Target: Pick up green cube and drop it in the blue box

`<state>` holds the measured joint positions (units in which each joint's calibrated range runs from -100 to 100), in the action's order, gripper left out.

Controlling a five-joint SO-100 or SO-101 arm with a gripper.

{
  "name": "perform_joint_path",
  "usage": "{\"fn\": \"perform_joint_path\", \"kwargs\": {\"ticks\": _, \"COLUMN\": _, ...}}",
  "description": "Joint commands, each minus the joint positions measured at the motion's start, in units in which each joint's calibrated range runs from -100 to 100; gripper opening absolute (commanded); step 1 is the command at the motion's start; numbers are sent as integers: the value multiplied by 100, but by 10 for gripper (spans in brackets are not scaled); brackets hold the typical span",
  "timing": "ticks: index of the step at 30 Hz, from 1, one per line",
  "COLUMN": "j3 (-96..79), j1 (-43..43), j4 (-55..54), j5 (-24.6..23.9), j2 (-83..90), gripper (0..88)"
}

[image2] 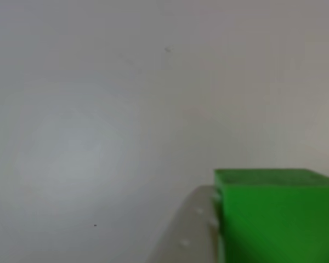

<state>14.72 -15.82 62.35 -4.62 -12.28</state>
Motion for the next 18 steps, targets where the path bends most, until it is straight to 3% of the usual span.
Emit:
{"fn": "perform_joint_path", "kwargs": {"ticks": 1, "j3": 377, "j1": -311, "j4": -18, "j5": 24, "j2": 802, "gripper": 21}}
{"fn": "perform_joint_path", "kwargs": {"ticks": 18, "j3": 620, "j1": -1143, "j4": -83, "j5": 20, "j2": 1061, "gripper": 21}}
